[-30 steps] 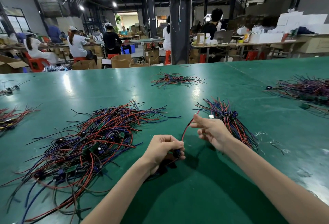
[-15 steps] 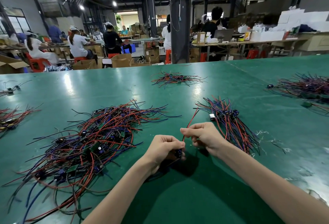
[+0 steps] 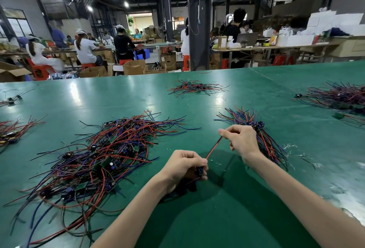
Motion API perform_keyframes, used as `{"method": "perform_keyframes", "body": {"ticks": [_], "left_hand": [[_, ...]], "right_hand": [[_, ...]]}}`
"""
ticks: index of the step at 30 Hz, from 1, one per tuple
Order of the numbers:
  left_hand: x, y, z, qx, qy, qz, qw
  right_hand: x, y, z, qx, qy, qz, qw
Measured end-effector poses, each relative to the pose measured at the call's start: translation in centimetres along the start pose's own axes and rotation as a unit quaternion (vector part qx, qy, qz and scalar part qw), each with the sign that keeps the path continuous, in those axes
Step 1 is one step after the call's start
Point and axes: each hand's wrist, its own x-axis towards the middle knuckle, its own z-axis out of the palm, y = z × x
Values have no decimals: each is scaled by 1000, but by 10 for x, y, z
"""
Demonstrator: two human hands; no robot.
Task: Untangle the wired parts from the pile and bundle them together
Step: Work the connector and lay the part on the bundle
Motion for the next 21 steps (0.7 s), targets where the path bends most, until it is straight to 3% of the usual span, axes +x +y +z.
{"method": "perform_keyframes", "body": {"ticks": [2, 5, 10, 13, 21], "left_hand": [[-1, 1, -2, -5, 3, 4, 1000], [0, 2, -4, 0, 9, 8, 1000], [1, 1, -7, 18, -12, 4, 1000], [1, 1, -9, 39, -21, 0, 999], [-1, 1, -5, 50, -99, -7, 994]], "right_hand": [[1, -5, -3, 96, -11, 75, 992], [2, -14, -8, 234, -43, 202, 950], [-1, -27, -13, 414, -125, 348, 832], [-5, -33, -14, 470, -142, 379, 784], [-11, -47, -15, 522, -171, 352, 758]]}}
